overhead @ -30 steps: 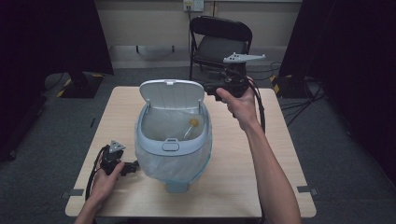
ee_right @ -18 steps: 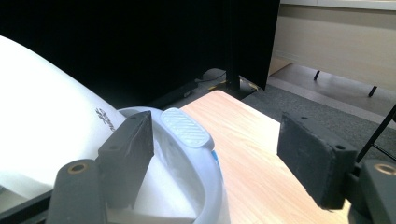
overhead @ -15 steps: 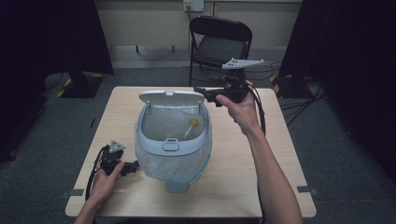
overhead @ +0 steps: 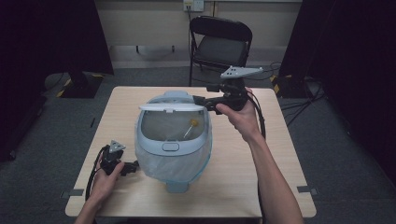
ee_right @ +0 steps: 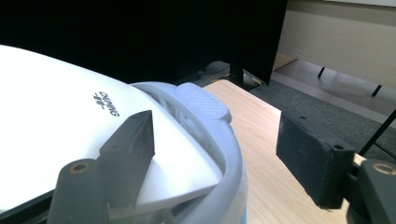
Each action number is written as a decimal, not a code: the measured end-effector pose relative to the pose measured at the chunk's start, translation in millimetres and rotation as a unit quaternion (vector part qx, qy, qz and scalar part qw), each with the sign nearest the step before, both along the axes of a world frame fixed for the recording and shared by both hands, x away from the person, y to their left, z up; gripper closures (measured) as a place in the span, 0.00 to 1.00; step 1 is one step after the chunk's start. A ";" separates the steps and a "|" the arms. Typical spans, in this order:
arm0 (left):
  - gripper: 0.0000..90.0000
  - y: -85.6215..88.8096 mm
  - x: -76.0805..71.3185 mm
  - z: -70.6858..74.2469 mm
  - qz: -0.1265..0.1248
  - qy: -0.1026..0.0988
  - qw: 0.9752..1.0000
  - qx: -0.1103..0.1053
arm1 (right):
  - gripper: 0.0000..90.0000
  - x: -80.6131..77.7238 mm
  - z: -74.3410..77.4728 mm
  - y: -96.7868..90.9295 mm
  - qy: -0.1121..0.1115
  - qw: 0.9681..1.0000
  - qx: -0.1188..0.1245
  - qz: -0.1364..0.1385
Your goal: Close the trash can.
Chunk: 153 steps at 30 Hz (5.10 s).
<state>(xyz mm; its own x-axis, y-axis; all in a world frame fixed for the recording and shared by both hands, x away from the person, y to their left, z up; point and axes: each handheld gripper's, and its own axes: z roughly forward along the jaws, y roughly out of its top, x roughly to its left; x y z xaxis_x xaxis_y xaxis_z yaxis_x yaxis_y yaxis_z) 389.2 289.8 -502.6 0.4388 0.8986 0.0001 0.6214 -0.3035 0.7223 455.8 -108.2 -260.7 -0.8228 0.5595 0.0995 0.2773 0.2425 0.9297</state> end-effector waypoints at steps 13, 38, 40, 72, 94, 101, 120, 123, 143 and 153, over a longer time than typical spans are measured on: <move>0.06 0.1 0.0 0.1 0.000 0.000 1.000 0.001 | 0.30 -9.6 -5.8 1.5 -0.004 1.000 -0.017 0.016; 0.06 0.0 0.0 0.0 0.000 0.000 1.000 0.000 | 0.24 -51.9 -9.8 43.9 0.007 0.998 -0.052 0.039; 0.06 0.0 0.0 0.0 0.000 0.000 1.000 0.000 | 0.23 -54.0 -9.6 46.1 0.006 0.998 -0.056 0.031; 0.06 -0.3 -0.4 -0.1 0.003 -0.001 1.000 0.000 | 0.26 -82.6 -13.6 61.7 -0.030 0.996 -0.082 0.020; 0.06 -0.4 -0.4 -0.1 0.003 -0.001 1.000 0.000 | 0.18 -60.9 -3.8 36.0 -0.014 1.000 -0.018 -0.018; 0.06 -0.3 -0.4 -0.1 0.002 -0.002 1.000 0.000 | 0.18 -53.9 -4.5 15.2 -0.006 0.998 -0.012 -0.068; 0.06 -0.4 -0.5 -0.2 0.003 -0.002 1.000 0.000 | 0.17 -52.0 -21.3 -43.8 0.006 0.982 -0.035 -0.185; 0.06 -0.8 -0.8 -0.3 0.006 -0.001 1.000 -0.001 | 0.17 -50.8 -25.0 -53.5 0.015 0.979 -0.042 -0.200; 0.06 0.2 -2.4 -0.1 0.005 -0.001 1.000 0.002 | 0.17 -59.2 -71.1 -102.2 0.054 0.965 -0.052 -0.252; 0.06 0.5 -2.3 -0.4 0.003 -0.002 1.000 0.000 | 0.17 -63.9 -120.0 -128.5 0.102 0.953 -0.064 -0.280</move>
